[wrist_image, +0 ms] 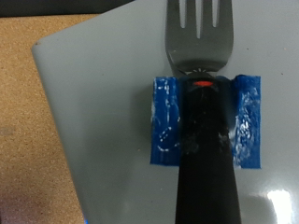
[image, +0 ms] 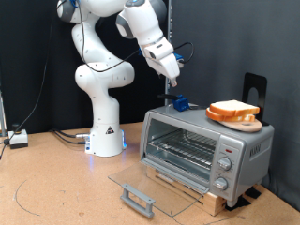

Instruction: Make a piece of toast with the oven

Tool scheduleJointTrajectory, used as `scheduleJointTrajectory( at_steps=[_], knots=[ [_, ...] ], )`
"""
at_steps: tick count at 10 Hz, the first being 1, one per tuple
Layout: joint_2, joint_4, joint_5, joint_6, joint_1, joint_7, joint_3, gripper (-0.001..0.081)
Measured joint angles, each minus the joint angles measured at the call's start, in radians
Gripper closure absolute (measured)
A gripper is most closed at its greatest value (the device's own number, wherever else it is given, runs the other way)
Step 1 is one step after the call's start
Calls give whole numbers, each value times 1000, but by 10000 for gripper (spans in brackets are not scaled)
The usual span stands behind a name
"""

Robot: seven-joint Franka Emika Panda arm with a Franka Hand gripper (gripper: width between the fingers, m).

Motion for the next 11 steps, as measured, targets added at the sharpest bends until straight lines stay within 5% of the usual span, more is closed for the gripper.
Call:
scheduleJointTrajectory(
  at_steps=[11],
  knots=[
    [161,-36,82,175,38,-85,73,-1]
  ],
)
